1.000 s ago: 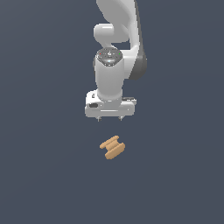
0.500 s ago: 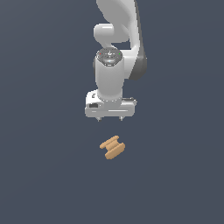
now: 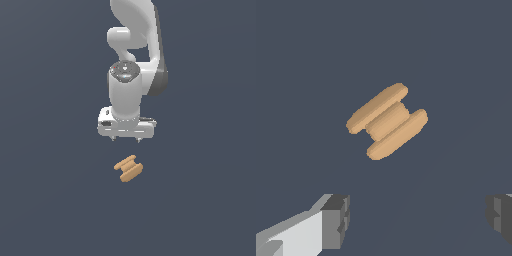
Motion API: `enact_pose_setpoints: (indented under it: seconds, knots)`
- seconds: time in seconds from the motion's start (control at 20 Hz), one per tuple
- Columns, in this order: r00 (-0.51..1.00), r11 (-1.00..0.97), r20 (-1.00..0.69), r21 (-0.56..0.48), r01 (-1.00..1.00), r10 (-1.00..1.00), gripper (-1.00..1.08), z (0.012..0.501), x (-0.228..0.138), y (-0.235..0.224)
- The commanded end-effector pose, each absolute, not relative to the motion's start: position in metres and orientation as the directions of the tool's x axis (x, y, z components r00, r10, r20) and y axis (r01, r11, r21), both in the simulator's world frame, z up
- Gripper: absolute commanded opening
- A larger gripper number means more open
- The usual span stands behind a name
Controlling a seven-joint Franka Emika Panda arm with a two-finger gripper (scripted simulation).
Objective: Pick up the object and move it to a goal position.
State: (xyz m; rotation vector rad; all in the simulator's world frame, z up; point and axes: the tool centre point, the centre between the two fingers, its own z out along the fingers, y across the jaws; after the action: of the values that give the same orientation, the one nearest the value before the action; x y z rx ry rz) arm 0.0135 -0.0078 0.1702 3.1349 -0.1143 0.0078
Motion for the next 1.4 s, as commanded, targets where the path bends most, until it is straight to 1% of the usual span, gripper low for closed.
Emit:
enact_pose_setpoints:
  seconds: [0.0,0.6,1.35]
  knots:
    - [0.993,-0.993,0.004,0.003,-0.12,-0.12,1.0,0.166,0.017,-0.007]
    - [0.906,-0.906,-0.001,-0.004,-0.423,-0.423,1.0,0.135,0.039,-0.004]
    - [0.674,-0.674,-0.003,-0.002,-0.739,-0.739,1.0,0.092,0.064,0.0]
